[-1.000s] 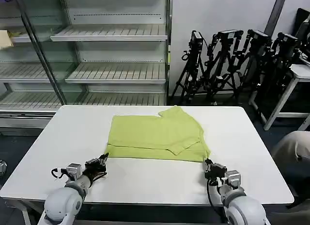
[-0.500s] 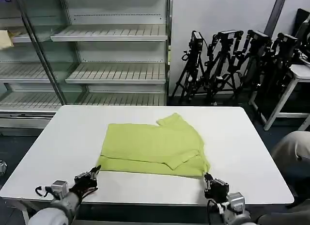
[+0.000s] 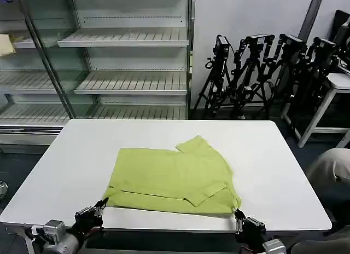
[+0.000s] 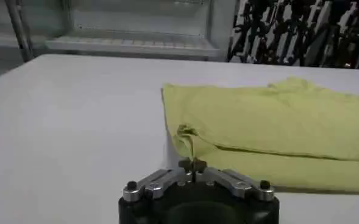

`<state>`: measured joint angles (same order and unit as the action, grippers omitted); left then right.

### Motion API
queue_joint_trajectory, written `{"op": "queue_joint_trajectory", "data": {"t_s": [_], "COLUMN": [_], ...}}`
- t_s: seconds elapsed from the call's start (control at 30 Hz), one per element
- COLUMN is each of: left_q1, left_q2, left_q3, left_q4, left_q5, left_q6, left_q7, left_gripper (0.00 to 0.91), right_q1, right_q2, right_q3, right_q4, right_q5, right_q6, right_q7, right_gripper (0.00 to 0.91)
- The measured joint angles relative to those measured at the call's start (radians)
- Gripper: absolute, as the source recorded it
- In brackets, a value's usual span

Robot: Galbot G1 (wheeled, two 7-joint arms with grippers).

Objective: Fold and organize the clothes.

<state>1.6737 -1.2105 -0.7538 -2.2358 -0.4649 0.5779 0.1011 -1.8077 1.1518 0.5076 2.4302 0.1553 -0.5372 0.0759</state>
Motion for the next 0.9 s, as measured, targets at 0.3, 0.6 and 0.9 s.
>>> {"op": "queue_joint_trajectory", "data": {"t_s": [0.3, 0.6, 0.9], "left_q1": [-0.009, -0.151, -0.385], "left_q2": [0.022, 0.078, 0.090], "left_q3": [-0.035, 0.017, 0.155], "left_q4": [-0.043, 0.022, 0.189], "left_q5": [-0.050, -0.071, -0.071], "left_q6": [0.000, 0.000, 0.000], "left_q7": [-0.019, -0.031, -0.039], "left_gripper": [0.907, 0.907, 0.907], "right_q1": [0.072, 0.341, 0.674], "right_q2": [-0.036, -0.038, -0.006], "right_q3": [0.034, -0.032, -0.164], "right_q4": [0.020, -0.124, -0.365], "right_q5": [0.049, 0.138, 0.229], "right_q6": [-0.023, -0.035, -0.041], "right_q7": [0.012, 0.070, 0.131], "right_gripper": [0.907, 0.907, 0.907]}}
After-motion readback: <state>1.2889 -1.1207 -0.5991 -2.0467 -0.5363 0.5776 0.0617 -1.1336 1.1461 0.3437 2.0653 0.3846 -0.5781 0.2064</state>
